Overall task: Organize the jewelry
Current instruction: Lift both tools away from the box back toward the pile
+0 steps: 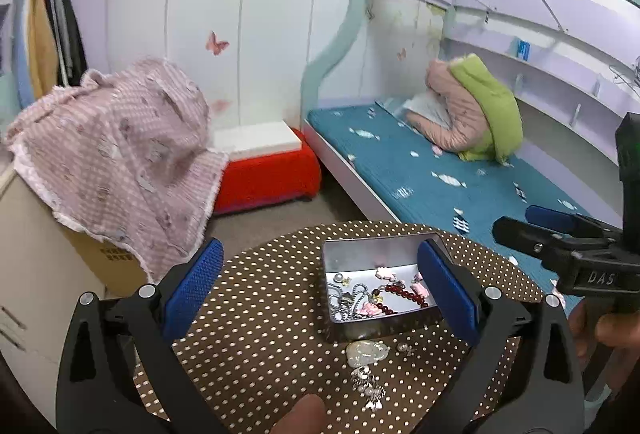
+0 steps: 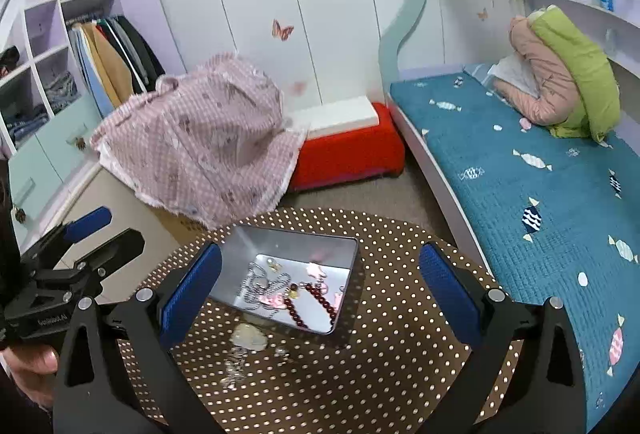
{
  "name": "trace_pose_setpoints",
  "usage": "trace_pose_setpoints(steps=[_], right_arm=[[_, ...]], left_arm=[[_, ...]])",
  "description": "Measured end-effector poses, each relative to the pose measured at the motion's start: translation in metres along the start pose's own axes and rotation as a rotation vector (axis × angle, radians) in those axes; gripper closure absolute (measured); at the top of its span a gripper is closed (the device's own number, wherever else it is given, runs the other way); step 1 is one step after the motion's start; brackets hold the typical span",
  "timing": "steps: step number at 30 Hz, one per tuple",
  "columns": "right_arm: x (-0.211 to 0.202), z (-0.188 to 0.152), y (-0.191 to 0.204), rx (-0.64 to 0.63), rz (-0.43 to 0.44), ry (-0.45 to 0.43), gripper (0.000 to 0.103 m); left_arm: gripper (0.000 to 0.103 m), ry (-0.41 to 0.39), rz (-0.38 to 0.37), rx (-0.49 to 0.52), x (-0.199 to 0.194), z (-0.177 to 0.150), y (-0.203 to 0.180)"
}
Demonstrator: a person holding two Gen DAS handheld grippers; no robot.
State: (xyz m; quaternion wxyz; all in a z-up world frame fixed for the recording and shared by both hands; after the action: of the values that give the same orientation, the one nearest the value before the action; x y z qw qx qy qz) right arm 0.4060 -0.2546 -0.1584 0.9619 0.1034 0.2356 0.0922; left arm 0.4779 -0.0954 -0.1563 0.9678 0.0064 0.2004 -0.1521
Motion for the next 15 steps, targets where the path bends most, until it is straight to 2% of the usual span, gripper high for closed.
trace_pose_setpoints(steps=[8,15], right_arm=[[-0.046,0.013,0.018,-0.01,-0.008,-0.087,0.008],[-0.08,0.007,0.028,-0.025,-0.033,-0.132,0.008]], left_arm=[[0.005,-0.067,0.059,-0.022,-0.053,0.014,0.011],[0.005,-0.096,0.094,-0.045,-0.092,0.006,0.022]])
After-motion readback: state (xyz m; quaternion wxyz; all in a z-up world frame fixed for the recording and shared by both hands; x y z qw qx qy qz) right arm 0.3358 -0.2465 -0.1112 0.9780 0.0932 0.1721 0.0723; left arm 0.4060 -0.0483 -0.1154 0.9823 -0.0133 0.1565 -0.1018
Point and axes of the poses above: each gripper's, at about its wrist camera, not at the fingertips, and x roughly the way its jaws point, y to its left, z to its top, the point moved 9 cm from there along x, roughly the way its jaws point, and after that the axes turned 10 degrees about -y, right-handed, at the moved point
